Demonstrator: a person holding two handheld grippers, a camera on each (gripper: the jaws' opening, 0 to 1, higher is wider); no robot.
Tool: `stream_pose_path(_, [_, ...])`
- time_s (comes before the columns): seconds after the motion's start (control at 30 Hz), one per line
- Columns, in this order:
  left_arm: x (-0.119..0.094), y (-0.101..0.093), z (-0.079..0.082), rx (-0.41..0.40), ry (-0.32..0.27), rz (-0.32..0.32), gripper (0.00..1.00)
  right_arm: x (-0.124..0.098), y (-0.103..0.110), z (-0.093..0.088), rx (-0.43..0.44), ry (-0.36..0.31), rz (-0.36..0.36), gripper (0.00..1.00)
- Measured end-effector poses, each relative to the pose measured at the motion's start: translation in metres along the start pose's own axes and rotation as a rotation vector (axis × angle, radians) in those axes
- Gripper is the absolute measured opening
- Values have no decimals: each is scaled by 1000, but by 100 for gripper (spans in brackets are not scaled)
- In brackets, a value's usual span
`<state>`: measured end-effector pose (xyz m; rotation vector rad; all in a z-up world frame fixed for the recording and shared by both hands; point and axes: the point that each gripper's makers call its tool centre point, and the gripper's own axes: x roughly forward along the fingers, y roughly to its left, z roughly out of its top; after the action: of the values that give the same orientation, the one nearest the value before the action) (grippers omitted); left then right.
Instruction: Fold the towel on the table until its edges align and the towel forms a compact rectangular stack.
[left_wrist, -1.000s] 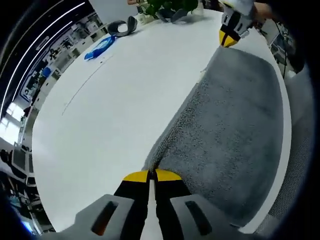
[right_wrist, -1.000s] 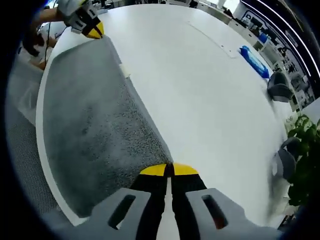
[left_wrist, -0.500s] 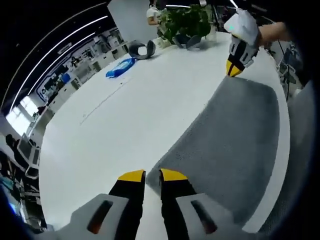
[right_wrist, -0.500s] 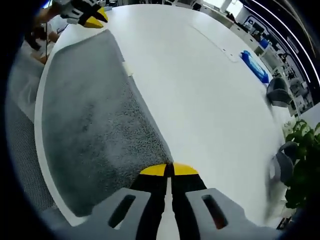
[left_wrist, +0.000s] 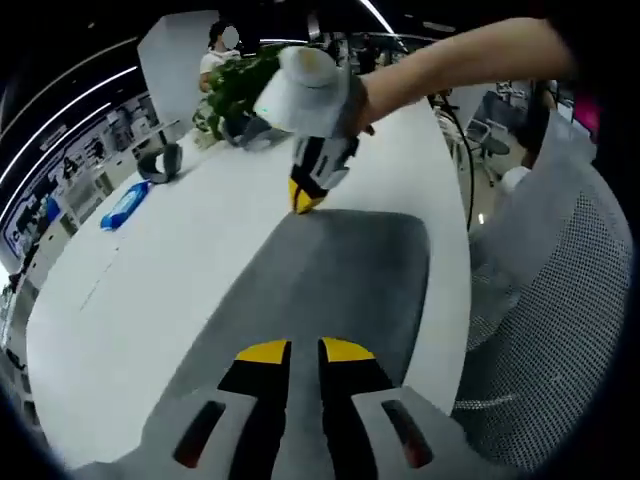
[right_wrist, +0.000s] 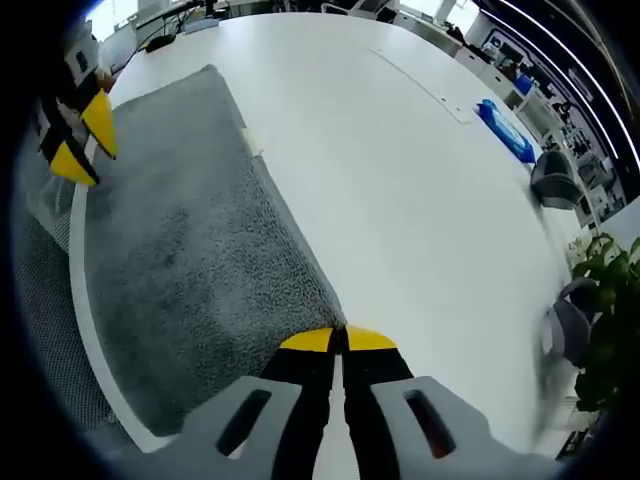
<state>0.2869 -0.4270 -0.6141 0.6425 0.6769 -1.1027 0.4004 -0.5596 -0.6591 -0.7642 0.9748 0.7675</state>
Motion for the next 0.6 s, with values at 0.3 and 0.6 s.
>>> stream_pose_path(0.3, [20, -23, -35, 261, 163, 0, 4, 1, -1, 1, 2, 10, -2, 0])
stream_pose_path(0.6, [20, -20, -41, 524, 311, 37, 1, 0, -1, 0, -7, 38, 1, 0])
